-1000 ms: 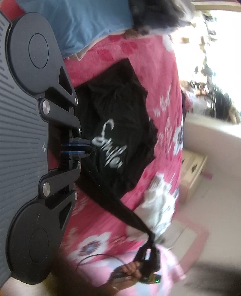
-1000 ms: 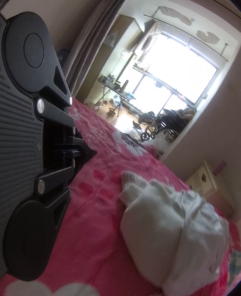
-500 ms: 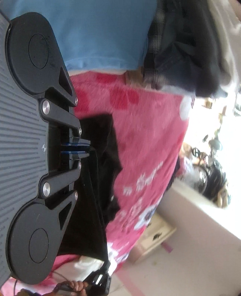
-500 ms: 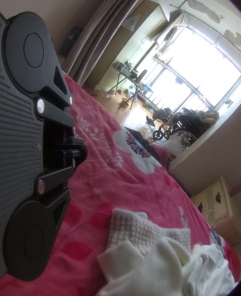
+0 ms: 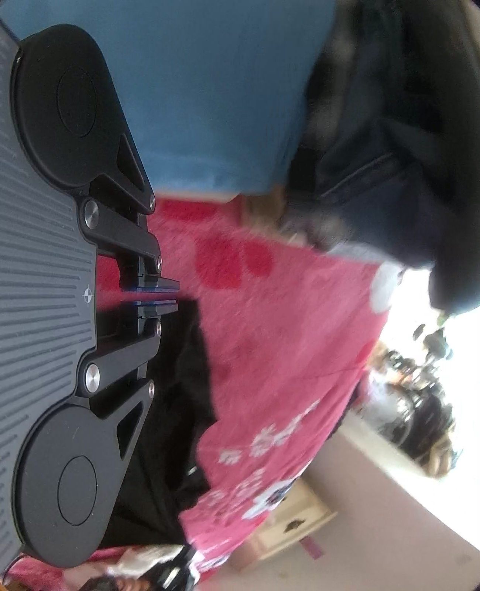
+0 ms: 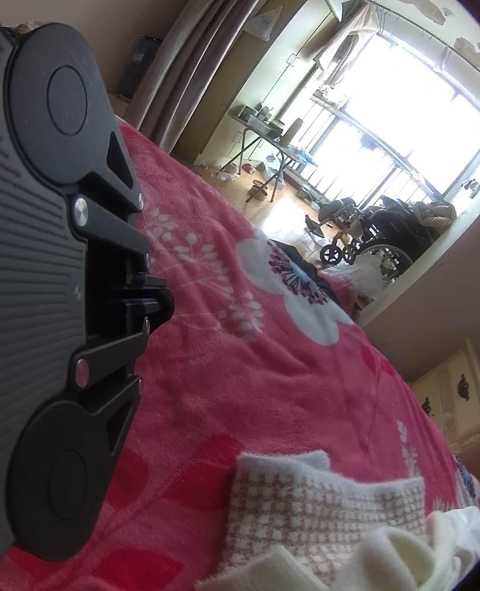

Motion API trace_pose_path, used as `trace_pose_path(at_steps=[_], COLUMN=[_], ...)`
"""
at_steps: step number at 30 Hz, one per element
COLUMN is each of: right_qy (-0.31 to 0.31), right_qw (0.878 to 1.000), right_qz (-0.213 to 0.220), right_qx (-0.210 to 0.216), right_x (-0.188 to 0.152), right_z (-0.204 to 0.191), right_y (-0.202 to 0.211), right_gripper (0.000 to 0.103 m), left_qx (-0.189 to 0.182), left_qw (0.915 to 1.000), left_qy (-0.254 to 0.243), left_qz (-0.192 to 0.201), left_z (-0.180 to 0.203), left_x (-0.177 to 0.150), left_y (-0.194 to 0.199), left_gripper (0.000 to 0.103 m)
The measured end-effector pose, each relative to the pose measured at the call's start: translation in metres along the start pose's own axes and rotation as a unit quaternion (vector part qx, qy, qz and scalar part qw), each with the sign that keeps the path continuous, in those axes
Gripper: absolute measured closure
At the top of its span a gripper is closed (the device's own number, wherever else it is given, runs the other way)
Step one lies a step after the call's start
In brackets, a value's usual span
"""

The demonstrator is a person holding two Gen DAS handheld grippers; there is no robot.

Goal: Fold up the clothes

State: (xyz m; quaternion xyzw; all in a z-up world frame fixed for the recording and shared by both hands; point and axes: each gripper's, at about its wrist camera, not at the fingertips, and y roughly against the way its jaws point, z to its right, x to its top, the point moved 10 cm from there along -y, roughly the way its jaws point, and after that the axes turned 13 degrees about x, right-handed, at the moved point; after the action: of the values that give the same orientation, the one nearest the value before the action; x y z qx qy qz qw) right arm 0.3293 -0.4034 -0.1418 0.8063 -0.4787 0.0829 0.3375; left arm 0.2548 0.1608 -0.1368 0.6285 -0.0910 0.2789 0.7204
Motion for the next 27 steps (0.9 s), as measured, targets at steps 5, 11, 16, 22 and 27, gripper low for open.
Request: trace_pose_path(at_steps=[5, 11, 16, 22, 27], right_qy=[-0.013, -0.02, -0.018, -0.016, -0.016], right_qw=[1.0, 1.0, 1.0, 1.0, 1.0], right_qz=[-0.004, -0.006, -0.006, -0.006, -0.008], right_qx=[0.005, 0.009, 0.013, 0.017, 0.019], right_x=[-0.003, -0.002, -0.002, -0.003, -0.004], right_z=[0.005, 0.009, 0.006, 0.003, 0.003], right_y=[-0.003, -0.001, 0.0, -0.001, -0.001], right_gripper=[0.098, 0.098, 0.098, 0.098, 0.098], left_qx=[-0.023, -0.008, 0.024, 0.053, 0.049], left_qw=[0.9966, 0.9844, 0.9613, 0.9549, 0.9603], left_qy=[-0.078, -0.173, -0.266, -0.281, -0.268], left_qz=[0.006, 0.031, 0.068, 0.082, 0.06], left_z=[0.027, 0.057, 0.073, 0.071, 0.065], left_x=[-0.01, -0.023, -0.032, -0.03, -0.03], left_y=[0.004, -0.003, -0.01, -0.015, -0.018], left_gripper=[0.088, 0.083, 0.083, 0.083, 0.069])
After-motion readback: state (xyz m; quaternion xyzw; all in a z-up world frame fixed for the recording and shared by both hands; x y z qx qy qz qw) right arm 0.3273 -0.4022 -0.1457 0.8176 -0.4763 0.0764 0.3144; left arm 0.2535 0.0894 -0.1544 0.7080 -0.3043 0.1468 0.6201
